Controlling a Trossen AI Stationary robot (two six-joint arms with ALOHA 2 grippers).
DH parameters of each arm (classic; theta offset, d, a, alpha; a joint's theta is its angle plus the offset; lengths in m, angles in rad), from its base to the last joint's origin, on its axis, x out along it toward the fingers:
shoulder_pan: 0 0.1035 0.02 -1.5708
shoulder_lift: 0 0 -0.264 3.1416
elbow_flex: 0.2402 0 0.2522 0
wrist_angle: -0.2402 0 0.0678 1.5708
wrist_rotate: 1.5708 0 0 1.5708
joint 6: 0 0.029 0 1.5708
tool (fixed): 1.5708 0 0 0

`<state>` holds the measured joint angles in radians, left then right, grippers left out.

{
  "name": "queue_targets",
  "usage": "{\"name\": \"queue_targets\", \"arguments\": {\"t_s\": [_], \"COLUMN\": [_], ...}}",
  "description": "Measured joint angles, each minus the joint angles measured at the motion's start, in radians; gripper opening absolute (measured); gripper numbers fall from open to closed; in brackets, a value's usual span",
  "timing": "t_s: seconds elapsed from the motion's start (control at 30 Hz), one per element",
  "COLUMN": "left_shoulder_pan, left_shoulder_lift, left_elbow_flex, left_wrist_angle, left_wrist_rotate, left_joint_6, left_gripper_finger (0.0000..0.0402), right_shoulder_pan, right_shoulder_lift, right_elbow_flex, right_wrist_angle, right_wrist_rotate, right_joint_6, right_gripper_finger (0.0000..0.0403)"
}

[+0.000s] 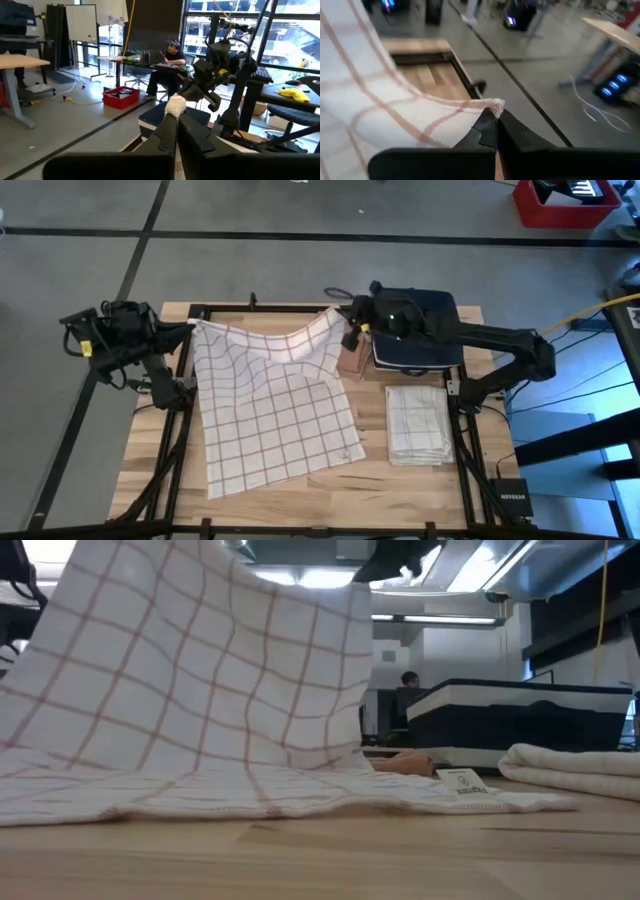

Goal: Fold towel
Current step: Fold the white towel

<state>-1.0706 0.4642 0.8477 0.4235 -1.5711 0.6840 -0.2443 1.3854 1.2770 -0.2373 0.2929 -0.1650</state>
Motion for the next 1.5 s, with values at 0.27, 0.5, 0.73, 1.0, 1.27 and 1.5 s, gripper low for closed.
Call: {"name": "queue_targets", "arguments": {"t_s": [0.27, 0.5, 0.73, 1.0, 1.27, 1.5], "left_shoulder_pan": [0.0, -0.005, -0.005, -0.005, -0.005, -0.019], "left_shoulder_lift": [-0.143, -0.145, -0.145, -0.146, -0.148, -0.148], "left_elbow_flex": [-0.109, -0.191, -0.269, -0.337, -0.37, -0.37], "left_wrist_angle": [0.003, -0.002, 0.0, -0.053, -0.056, -0.041], "left_wrist_rotate": [-0.001, 0.0, 0.001, 0.0, 0.0, 0.0], "left_joint_6": [-0.102, -0.132, -0.148, -0.264, -0.278, -0.305], "left_gripper_finger": [0.0001, 0.0001, 0.0001, 0.0001, 0.0001, 0.0001], "right_shoulder_pan": [-0.135, -0.256, -0.325, -0.356, -0.371, -0.245], "right_shoulder_lift": [0.076, 0.1, 0.07, 0.071, 0.069, 0.069], "right_elbow_flex": [-0.12, -0.122, -0.121, -0.14, -0.14, -0.14], "right_wrist_angle": [0.337, 0.464, 0.403, 0.415, 0.367, 0.354], "right_wrist_rotate": [-0.204, -0.31, -0.364, -0.315, -0.302, -0.32], "right_joint_6": [-0.001, 0.004, 0.027, 0.022, 0.055, 0.048], "right_gripper_finger": [0.0003, 0.0003, 0.0003, 0.0003, 0.0003, 0.0003]}}
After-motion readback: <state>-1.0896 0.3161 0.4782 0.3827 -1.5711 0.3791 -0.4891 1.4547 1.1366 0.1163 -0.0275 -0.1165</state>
